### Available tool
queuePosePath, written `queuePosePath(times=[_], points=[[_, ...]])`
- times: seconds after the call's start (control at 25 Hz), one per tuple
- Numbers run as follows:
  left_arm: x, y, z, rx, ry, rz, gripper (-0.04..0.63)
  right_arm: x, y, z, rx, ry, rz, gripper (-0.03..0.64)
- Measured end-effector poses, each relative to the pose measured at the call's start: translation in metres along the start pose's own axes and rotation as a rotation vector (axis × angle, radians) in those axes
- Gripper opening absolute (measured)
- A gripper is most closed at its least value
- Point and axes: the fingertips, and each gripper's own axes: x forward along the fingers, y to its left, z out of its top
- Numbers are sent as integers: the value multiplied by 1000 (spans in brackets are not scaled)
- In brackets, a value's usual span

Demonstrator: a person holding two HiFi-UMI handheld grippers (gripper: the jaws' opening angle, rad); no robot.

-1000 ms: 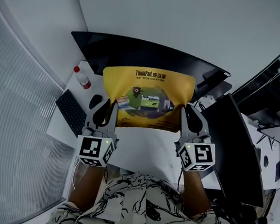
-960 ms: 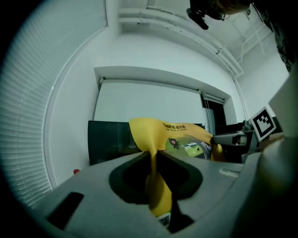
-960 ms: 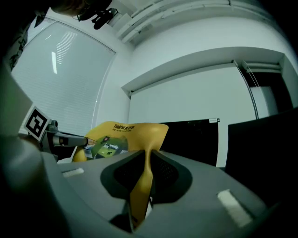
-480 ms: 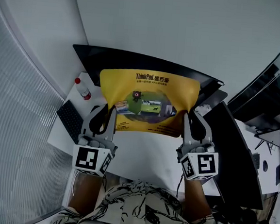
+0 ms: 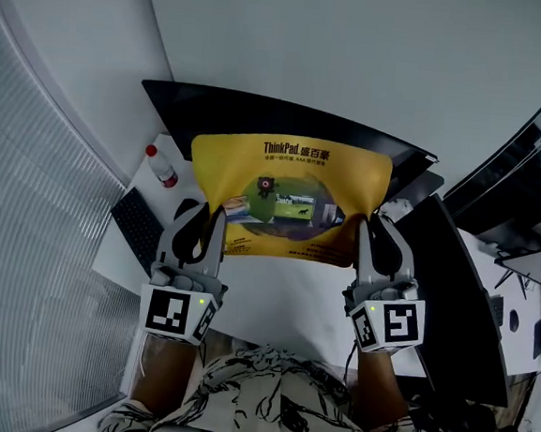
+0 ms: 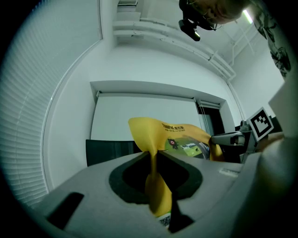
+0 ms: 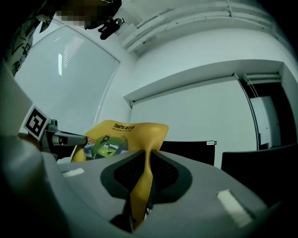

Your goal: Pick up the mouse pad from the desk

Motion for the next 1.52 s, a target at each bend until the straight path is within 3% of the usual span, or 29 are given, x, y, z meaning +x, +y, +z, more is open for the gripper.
queuePosePath(times=[1.52], points=[[0, 0, -3, -23, 4, 5, 64, 1, 0, 3, -22, 6, 4, 57]])
